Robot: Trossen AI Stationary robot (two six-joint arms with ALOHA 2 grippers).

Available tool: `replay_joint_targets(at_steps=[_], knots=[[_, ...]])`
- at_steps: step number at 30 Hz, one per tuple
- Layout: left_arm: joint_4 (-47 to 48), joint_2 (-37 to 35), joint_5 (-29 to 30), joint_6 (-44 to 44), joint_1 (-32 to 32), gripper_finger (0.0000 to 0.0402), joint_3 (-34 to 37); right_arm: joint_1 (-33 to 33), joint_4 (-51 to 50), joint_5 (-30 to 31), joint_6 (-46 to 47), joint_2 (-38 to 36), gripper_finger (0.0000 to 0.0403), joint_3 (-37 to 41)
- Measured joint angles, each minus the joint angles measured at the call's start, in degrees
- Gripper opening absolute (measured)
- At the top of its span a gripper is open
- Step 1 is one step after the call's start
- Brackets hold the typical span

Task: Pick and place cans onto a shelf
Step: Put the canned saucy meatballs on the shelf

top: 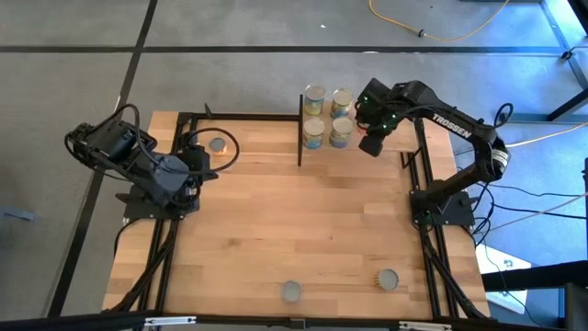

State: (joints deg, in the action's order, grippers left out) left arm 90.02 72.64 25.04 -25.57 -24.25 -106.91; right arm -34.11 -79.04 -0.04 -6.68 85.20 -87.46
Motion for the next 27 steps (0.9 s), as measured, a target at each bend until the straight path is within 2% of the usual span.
replay_joint_targets(at_steps=[7,14,27], knots=[[0.00,0.00,0.00,0.19,0.02,0.0000,0.00,-2.46,2.68,0.78,0.00,0.25,0.0003,4.05],[0.00,0.00,0.42,0.21,0.02,0.0000,0.00,-4.24,6.63,7.25,-0.07,0.23,0.0003,7.20],[0.00,0.00,1.33,0.16,0.02,0.0000,0.00,-5.11,15.41,7.99,-2.73,0.23,0.0003,8.33]])
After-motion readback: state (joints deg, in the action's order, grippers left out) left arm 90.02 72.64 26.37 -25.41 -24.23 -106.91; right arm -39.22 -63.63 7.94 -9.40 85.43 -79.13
